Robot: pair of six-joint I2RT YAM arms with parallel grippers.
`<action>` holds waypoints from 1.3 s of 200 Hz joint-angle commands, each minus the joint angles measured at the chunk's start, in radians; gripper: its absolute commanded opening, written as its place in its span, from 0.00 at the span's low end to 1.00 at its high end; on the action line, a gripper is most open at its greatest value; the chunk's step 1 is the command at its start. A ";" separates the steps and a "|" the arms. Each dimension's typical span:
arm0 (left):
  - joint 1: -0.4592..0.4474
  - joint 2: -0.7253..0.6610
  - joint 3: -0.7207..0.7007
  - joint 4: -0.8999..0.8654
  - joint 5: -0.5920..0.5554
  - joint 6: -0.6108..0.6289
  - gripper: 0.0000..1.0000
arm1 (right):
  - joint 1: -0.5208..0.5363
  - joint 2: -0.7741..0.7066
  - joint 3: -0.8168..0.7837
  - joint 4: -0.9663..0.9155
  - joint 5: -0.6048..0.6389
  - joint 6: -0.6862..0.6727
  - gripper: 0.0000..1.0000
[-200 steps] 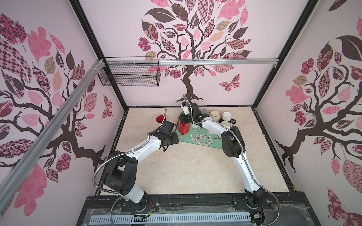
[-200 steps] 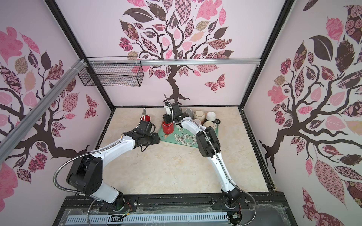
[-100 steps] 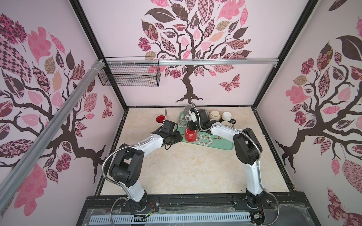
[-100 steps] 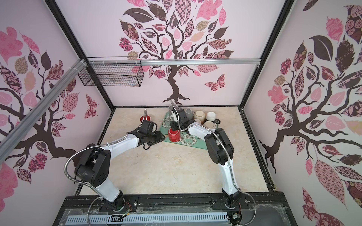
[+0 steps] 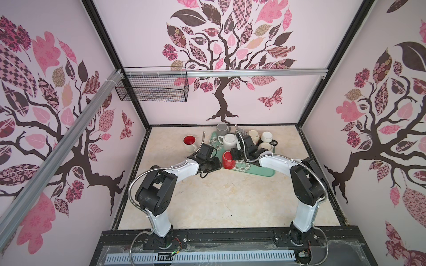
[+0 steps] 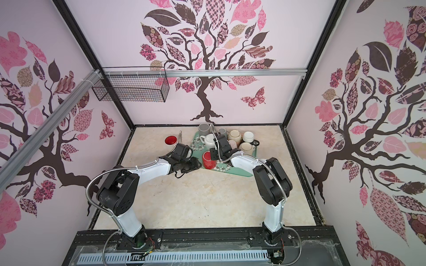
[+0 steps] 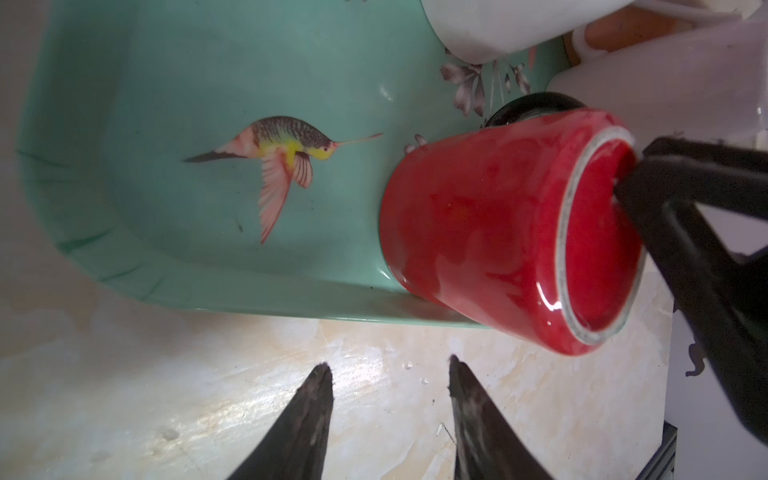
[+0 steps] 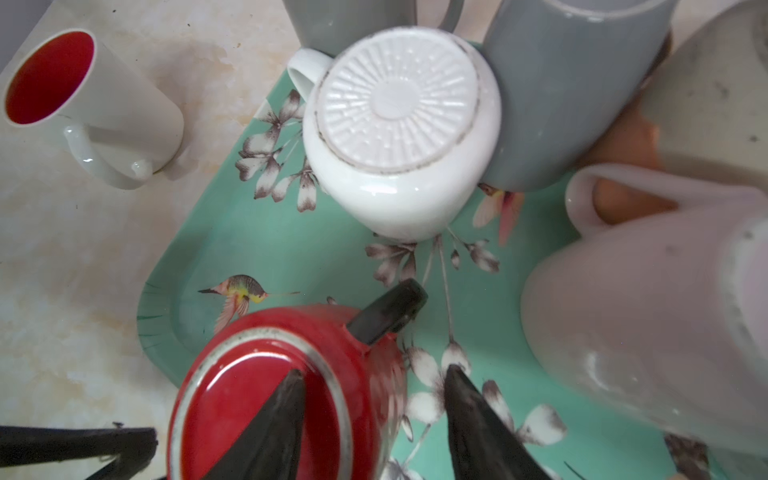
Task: Turn the mug right side up
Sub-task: Move the mug to the tray, then rotate the mug on the tray.
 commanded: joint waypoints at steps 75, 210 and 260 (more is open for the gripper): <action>0.083 0.094 0.179 0.001 0.056 0.068 0.31 | -0.099 -0.081 0.002 -0.028 -0.102 0.110 0.42; -0.092 0.178 0.224 0.129 0.073 0.122 0.18 | -0.117 0.191 0.343 -0.273 -0.348 0.041 0.35; -0.137 0.132 0.197 0.166 0.067 0.117 0.20 | -0.118 0.039 0.282 -0.267 -0.244 0.021 0.43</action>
